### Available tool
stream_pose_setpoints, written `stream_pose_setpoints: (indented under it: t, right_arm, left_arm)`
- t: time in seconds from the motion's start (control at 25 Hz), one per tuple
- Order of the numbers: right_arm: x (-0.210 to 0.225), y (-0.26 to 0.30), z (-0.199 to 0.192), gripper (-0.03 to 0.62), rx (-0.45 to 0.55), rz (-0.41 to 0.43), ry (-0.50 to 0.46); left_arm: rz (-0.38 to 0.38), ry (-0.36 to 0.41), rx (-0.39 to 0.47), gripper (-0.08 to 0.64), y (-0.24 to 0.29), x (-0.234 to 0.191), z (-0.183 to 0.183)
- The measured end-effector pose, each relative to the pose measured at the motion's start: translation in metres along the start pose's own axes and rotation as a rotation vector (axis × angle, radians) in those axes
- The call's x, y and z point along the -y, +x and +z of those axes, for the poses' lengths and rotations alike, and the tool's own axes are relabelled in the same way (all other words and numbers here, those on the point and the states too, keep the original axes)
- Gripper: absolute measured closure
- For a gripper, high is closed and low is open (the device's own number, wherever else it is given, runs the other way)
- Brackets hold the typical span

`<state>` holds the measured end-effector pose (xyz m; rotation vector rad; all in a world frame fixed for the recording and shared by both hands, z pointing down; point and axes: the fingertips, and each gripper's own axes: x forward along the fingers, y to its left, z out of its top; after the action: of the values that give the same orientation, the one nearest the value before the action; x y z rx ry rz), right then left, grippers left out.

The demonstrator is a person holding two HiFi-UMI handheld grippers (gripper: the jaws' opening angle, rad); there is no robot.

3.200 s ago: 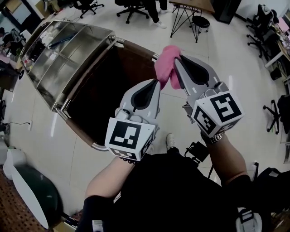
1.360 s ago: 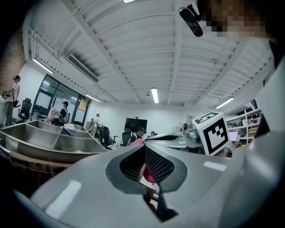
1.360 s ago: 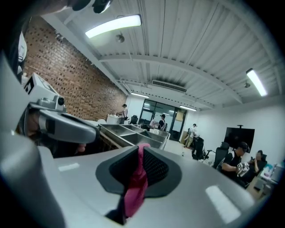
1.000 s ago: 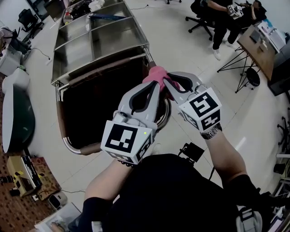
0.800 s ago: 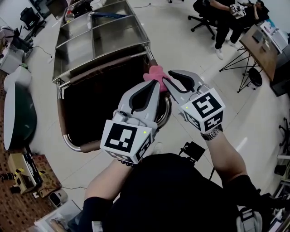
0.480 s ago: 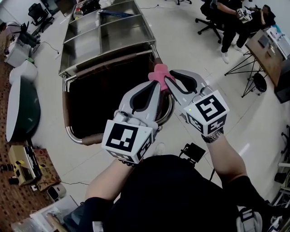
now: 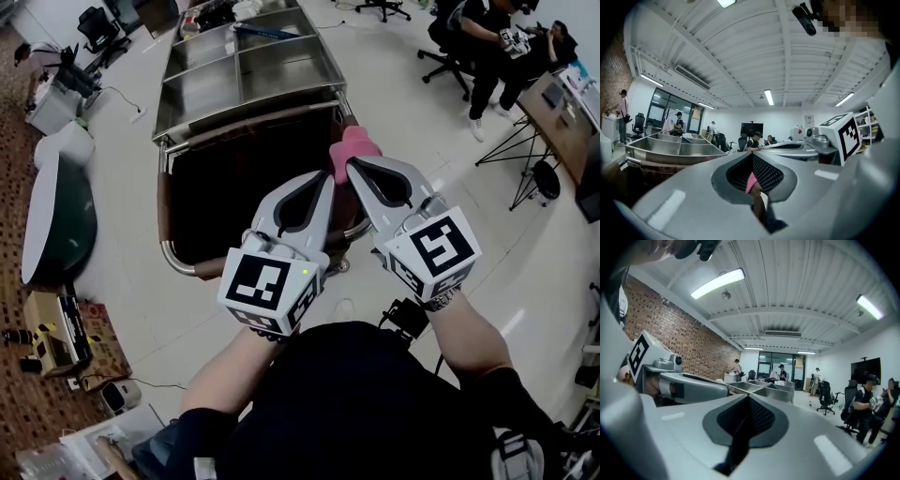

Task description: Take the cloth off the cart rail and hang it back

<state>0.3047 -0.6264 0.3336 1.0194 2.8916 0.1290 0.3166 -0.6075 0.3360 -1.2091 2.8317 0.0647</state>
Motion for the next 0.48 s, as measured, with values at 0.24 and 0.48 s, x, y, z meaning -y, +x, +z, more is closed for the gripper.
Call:
stream_pose_setpoints:
  t: [0.24,0.48]
  right_arm:
    - [-0.056,-0.016,0.007,0.592,0.031,-0.058,-0.019]
    - [-0.104,-0.030,0.016,0.592,0.044,-0.122,-0.028]
  left_arm:
    - [-0.054,0.013,0.038,0.557,-0.048,0.004,0.001]
    - [-0.110,0.031,0.070,0.557,-0.093,0.011,0.006]
